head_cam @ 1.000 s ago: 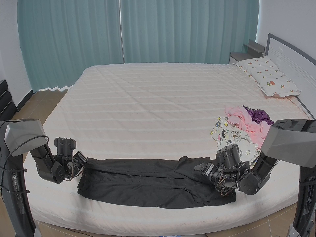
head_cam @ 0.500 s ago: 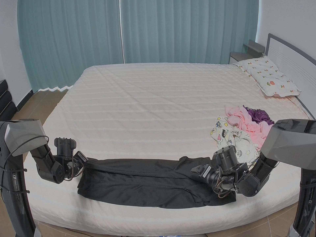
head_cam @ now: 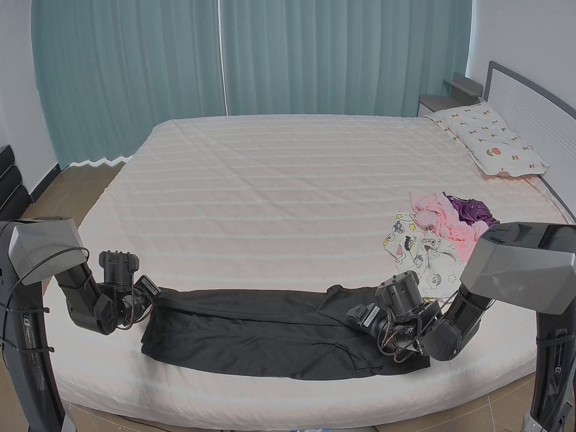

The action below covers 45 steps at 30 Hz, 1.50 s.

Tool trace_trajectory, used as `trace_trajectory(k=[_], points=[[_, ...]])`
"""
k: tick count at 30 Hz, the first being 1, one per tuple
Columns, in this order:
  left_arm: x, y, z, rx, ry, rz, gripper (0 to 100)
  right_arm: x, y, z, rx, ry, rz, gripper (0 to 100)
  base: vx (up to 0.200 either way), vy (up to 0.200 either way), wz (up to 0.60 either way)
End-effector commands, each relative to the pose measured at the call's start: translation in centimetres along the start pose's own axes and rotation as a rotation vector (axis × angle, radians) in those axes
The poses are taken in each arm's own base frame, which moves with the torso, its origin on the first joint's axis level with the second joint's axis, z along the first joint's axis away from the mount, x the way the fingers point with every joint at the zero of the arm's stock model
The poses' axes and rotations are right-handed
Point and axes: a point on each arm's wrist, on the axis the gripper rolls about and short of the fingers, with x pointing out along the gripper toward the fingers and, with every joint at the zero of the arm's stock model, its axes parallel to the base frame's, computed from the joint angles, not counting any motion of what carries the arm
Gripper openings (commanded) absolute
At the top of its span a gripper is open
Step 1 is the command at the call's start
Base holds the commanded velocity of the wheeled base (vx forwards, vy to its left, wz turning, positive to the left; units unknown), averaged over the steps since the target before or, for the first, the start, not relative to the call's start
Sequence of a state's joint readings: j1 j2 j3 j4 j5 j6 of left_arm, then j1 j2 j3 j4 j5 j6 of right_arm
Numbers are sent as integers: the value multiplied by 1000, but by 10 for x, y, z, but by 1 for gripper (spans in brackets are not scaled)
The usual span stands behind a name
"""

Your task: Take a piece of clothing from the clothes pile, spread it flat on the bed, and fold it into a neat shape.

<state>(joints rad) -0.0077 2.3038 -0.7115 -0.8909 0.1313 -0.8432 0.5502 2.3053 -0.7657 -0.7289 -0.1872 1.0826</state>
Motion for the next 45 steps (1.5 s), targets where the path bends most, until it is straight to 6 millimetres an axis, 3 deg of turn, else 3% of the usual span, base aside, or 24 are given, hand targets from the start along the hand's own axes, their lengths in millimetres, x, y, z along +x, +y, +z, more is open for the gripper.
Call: trace_trajectory(k=[1, 2, 3, 15, 22, 26, 27, 39, 45], points=[[0, 0, 0, -1, -1, 0, 0, 5, 0, -1, 1, -1, -3, 100, 0, 0, 0], [0, 0, 0, -1, -1, 0, 0, 6, 0, 0, 2, -2, -4, 100, 0, 0, 0], [0, 0, 0, 0, 0, 1, 0, 6, 0, 0, 1, 0, -7, 0, 0, 0, 0], [-1, 0, 0, 1, -2, -1, 0, 3, 0, 2, -2, -34, -40, 0, 0, 0, 0], [-3, -4, 4, -2, -26, -26, 0, -8, 4, 15, 23, -58, -17, 0, 0, 0, 0], [-3, -3, 4, -2, -25, -25, 0, -10, 3, 9, 12, -42, -23, 0, 0, 0, 0], [-3, -3, 4, -2, -25, -25, 0, -10, 2, 7, 12, -35, -20, 100, 0, 0, 0], [-2, -2, 2, -3, -20, -19, 0, 3, 1, 4, 75, -29, -36, 100, 0, 0, 0], [-2, -2, 2, -3, -21, -20, 0, -10, -1, 5, 68, -24, -42, 100, 0, 0, 0]])
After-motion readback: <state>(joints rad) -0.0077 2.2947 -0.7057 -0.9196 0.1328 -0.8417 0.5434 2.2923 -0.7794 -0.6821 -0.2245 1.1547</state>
